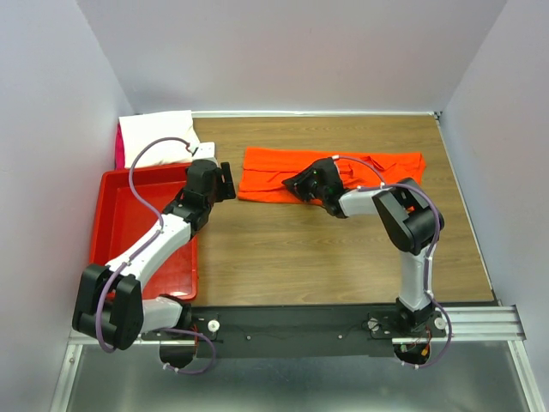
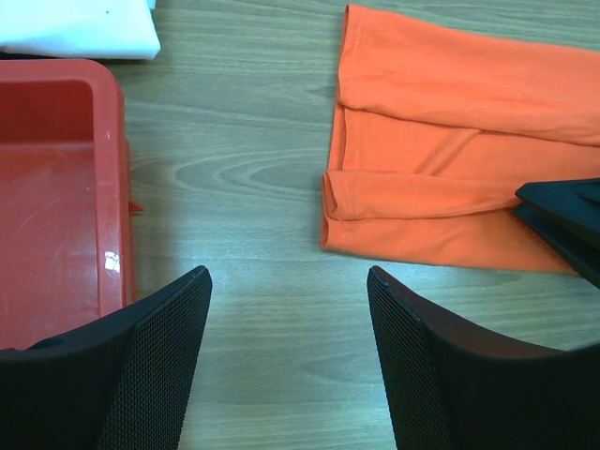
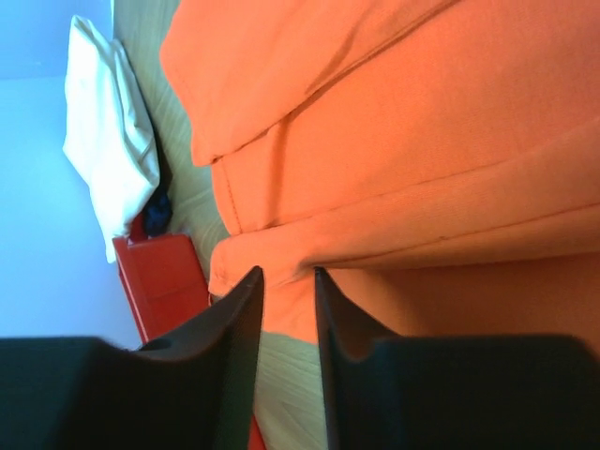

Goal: Fold and stack the t-shirts
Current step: Fold the tshirt

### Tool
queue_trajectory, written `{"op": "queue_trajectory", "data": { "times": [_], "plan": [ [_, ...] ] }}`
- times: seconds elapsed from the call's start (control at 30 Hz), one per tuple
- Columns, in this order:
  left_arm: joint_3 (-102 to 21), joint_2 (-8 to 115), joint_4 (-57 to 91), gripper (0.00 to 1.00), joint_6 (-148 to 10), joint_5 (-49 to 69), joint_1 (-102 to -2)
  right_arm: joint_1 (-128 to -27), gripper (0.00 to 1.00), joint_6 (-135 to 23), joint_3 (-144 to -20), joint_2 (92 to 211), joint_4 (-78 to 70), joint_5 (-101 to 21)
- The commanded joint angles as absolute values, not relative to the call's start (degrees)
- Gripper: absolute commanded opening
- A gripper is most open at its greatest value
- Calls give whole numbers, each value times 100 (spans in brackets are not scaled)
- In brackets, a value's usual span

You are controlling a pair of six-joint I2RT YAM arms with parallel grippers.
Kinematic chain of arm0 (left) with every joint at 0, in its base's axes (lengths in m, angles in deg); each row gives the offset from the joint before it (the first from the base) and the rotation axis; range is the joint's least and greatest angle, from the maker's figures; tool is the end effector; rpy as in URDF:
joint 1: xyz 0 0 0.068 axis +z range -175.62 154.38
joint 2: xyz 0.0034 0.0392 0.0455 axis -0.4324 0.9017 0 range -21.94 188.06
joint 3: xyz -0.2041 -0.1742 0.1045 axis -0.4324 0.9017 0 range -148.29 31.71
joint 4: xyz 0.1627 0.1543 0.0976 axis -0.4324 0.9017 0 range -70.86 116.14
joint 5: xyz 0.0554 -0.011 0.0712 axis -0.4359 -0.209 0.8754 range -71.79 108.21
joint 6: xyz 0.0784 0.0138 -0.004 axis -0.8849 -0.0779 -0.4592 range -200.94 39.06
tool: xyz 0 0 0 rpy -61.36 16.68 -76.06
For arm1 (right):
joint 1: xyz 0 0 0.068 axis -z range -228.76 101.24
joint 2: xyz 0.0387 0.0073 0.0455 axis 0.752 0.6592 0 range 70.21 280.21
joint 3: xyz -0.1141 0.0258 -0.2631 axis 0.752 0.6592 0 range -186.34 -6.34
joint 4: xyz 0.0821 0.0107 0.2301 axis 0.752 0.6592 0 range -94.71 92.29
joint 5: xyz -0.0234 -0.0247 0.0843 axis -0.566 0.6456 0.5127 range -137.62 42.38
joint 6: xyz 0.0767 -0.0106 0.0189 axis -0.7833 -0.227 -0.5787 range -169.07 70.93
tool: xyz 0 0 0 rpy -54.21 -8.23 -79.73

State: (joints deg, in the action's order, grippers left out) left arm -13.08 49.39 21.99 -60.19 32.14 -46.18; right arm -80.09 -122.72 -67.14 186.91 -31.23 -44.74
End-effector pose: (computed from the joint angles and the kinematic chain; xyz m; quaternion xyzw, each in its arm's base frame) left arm 0.2705 -0.0839 0.2616 -0.0626 0.8569 -0.0786 0.5056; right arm 0.3797 0.2352 0.1391 0.2998 0.8095 0.4133 0.2899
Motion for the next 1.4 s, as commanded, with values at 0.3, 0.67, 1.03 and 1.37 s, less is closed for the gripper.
{"op": "queue_trajectory", "data": {
  "times": [0.3,0.67,1.03,1.37],
  "plan": [
    [-1267,4819,2151,75,-6064,3324,-4680,-8058,30,-12325,-7217,18930,-2643,-4735],
    [-1294,4872,2151,76,-6072,3262,-4689,-8075,43,-12307,-6708,18350,-2097,-5175],
    [-1276,4863,2160,75,-6081,3280,-4707,-8067,43,-12457,-6691,18464,-2018,-5122],
    [-1294,4881,2160,75,-6090,3244,-4715,-8066,42,-12562,-6514,18402,-1992,-5297]
  ]
}}
